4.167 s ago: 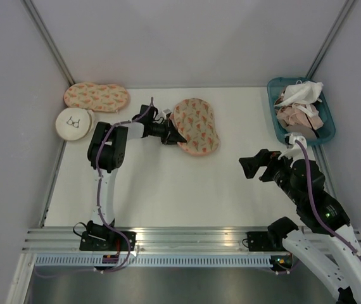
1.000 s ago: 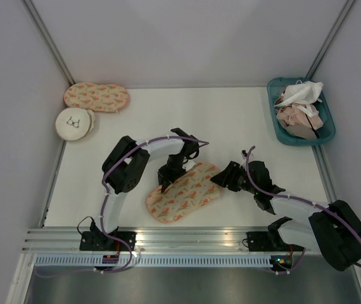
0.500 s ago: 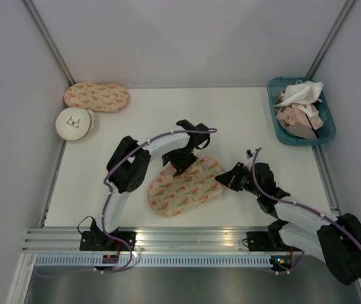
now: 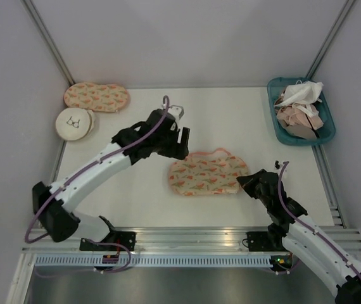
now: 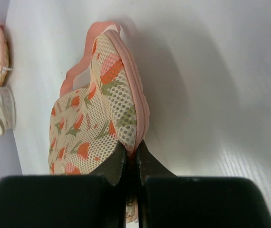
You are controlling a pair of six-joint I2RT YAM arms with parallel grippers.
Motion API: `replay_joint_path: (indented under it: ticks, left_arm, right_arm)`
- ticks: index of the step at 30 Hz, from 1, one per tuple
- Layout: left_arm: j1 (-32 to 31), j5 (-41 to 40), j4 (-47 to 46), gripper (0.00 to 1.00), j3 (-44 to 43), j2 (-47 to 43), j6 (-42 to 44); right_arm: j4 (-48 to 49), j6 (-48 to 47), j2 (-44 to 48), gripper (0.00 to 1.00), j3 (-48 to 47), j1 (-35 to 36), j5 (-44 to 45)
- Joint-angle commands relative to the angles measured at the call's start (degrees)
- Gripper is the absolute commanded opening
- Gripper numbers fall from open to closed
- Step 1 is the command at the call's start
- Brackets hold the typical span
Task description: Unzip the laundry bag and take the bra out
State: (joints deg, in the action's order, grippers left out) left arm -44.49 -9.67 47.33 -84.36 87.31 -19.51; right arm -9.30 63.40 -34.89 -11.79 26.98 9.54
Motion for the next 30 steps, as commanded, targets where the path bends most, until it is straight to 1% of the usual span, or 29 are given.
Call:
replay_joint_path:
  ticks: [1,2,3,4,5,6,7,9,10,11,12,13,15,16,17,18,19,20,22,23,26,27,28,30]
  left_arm:
    - [0.5,20.7,-19.7,0.81,16.6,-11.5,-13.6]
    - [0.5,26.6,-24.3,0.83,20.3,-14.8,-16.7]
    - [0.5,28.9,-28.0,0.85,23.9,-19.6,-23.3]
    - [0.6,30.7,-37.2,0.85,31.5,-22.2,-27.2]
    - [0.7,34.5,-41.7,0.86,35.6,-24.1,-31.3]
    - [0.6,35.7,-45.7,0.9,39.1,-27.4,-38.7]
    - [0.5,36.2,-53.1,0.91,45.4,-28.7,-42.2]
    - [0.4,36.8,-60.4,0.92,51.6,-30.9,-49.0]
    - [0.2,36.9,-63.7,0.93,57.3,-32.6,-54.9]
    - [-0.1,36.1,-71.0,0.93,60.2,-33.4,-57.9]
    - [-0.8,35.5,-74.0,0.93,62.8,-34.0,-63.2]
    - [-2.1,34.9,-75.9,0.94,66.5,-35.0,-65.3]
    - [-4.1,31.0,-77.9,0.94,69.0,-36.6,-68.0]
    - [-6.2,29.2,-77.7,0.95,70.5,-38.9,-69.2]
    - [-7.2,25.4,-77.0,0.95,71.0,-39.9,-69.7]
    - [-8.1,23.4,-76.3,0.95,71.5,-41.1,-71.1]
    - [-9.7,21.6,-76.8,0.95,72.5,-42.0,-71.8]
    - [-10.4,18.8,-76.9,0.95,72.8,-43.3,-72.5]
    - [-12.9,16.3,-76.6,0.95,72.3,-43.8,-73.4]
    - [-13.4,14.6,-76.3,0.95,71.9,-43.5,-73.3]
    - [-15.4,14.2,-75.2,0.95,69.9,-39.6,-74.5]
    - [-16.1,14.2,-75.7,0.95,69.4,-36.1,-75.8]
    - [-18.0,14.4,-76.6,0.95,68.1,-34.4,-76.4]
    - [-19.7,13.4,-78.5,0.95,67.2,-29.9,-77.0]
  right_arm:
    - [-6.9,9.0,5.0,0.0,1.5,0.1,6.5]
    - [-6.9,8.9,5.5,0.01,1.6,0.1,5.8]
    - [-6.2,9.1,5.8,0.01,1.4,0.1,5.1]
    - [-5.7,9.2,5.5,0.01,1.2,0.0,4.3]
    - [-5.2,9.6,4.8,0.01,1.1,0.1,3.4]
    - [-3.8,9.9,2.9,0.0,0.4,0.1,0.9]
    - [-3.1,10.2,1.9,0.0,0.2,0.1,-0.3]
    - [0.3,12.3,-0.3,0.0,0.1,0.1,-3.3]
    - [1.8,13.0,-2.0,0.0,0.5,0.1,-6.2]
    - [3.5,13.9,-2.6,0.0,0.7,0.3,-7.3]
    - [6.2,15.6,-3.0,0.0,1.4,0.4,-7.9]
    - [7.3,16.7,-2.9,0.0,1.8,0.8,-7.7]
    - [8.9,17.7,-2.3,0.0,2.2,2.0,-6.9]
    - [8.9,19.2,-1.4,0.0,2.5,2.4,-6.2]
    - [8.9,20.0,-0.8,0.0,2.8,2.9,-6.1]
    - [12.1,21.0,0.5,0.0,3.9,3.1,-6.1]
    - [12.6,23.0,1.1,0.01,4.3,3.3,-5.4]
    - [12.8,23.9,1.8,0.0,4.7,3.9,-5.0]
    - [11.9,25.9,3.6,0.0,4.8,4.7,-3.4]
    - [11.8,26.4,4.1,0.01,4.8,5.9,-2.0]
    - [12.9,28.9,5.6,0.0,5.3,7.8,-0.3]
    - [12.7,29.2,6.1,0.0,5.1,8.3,1.5]
    - [12.4,29.5,6.2,0.01,4.9,9.0,2.4]
    - [12.1,29.8,5.8,0.0,4.2,10.6,3.7]
